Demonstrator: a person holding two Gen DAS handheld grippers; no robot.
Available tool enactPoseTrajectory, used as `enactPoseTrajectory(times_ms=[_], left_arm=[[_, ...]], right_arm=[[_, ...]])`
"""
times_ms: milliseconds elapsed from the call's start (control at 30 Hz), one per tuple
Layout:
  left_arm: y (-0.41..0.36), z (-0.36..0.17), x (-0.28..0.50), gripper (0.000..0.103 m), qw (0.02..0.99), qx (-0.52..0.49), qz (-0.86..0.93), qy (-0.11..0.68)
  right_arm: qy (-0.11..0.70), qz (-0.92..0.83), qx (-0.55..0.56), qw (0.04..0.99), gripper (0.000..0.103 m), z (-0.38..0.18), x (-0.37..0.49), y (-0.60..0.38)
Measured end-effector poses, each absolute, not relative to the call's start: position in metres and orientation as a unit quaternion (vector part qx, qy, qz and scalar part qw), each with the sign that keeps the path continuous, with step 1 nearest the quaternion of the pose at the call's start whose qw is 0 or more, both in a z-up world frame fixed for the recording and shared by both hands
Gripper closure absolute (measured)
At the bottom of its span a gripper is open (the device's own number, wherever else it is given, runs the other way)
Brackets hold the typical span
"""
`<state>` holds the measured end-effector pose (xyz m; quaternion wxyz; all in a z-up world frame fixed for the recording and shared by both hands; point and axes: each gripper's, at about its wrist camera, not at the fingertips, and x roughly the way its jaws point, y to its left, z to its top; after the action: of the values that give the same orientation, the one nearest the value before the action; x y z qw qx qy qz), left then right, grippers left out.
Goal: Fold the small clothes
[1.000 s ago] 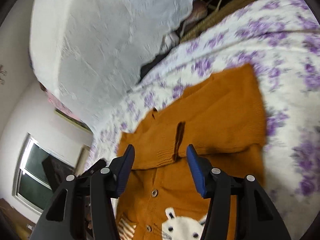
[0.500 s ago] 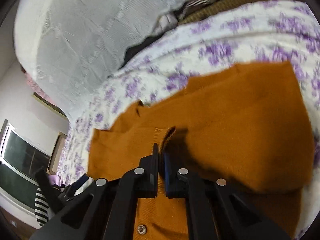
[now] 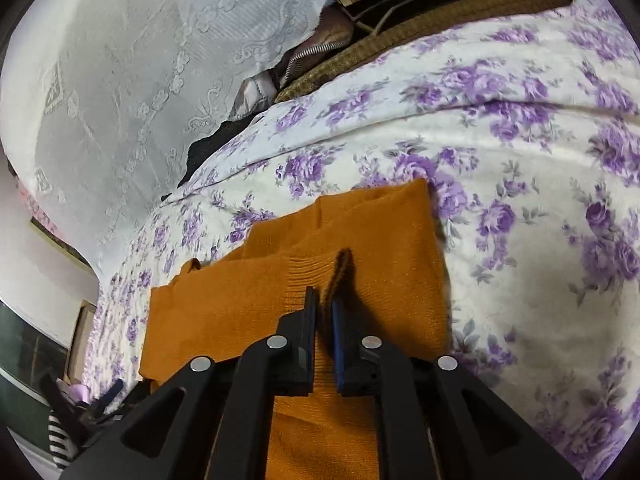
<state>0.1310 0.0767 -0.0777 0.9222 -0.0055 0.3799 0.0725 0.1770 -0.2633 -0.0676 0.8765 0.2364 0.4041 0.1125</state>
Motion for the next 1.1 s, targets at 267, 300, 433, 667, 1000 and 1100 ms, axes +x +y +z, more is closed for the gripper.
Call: enactPoseTrajectory(times_ms=[267,300,433,667,1000,1100], left_arm=[[0.067,-0.055,0.163,0.004,0.928,-0.017,0.070,0.366],[0.063,-0.061,0.175,0.004,0.923,-0.009,0.078,0.378],[0.057,-0.095,0.217,0.004,0.891,0.008,0.102,0.442],[0.073,-0.091,0.216,0.005,0.894,-0.053,0.076,0.439],[0.022,-0.105,0.255,0.004,0.895,0.000,0.045,0.444],[0.039,-0.096,0.249,0.004,0.891,-0.042,0.040,0.451]], right_arm=[[0.350,0.069,0.241,0.902,0.074,-0.042,0.158,-0.273],[0.342,0.074,0.238,0.906,0.074,-0.037,0.156,-0.270],[0.346,0.116,0.193,0.911,0.076,-0.030,0.170,-0.244],[0.406,0.114,0.166,0.892,0.084,-0.059,0.202,-0.231],[0.419,0.174,-0.002,0.891,0.066,-0.068,0.185,-0.153],[0.406,0.171,0.009,0.898,0.066,-0.055,0.182,-0.156]])
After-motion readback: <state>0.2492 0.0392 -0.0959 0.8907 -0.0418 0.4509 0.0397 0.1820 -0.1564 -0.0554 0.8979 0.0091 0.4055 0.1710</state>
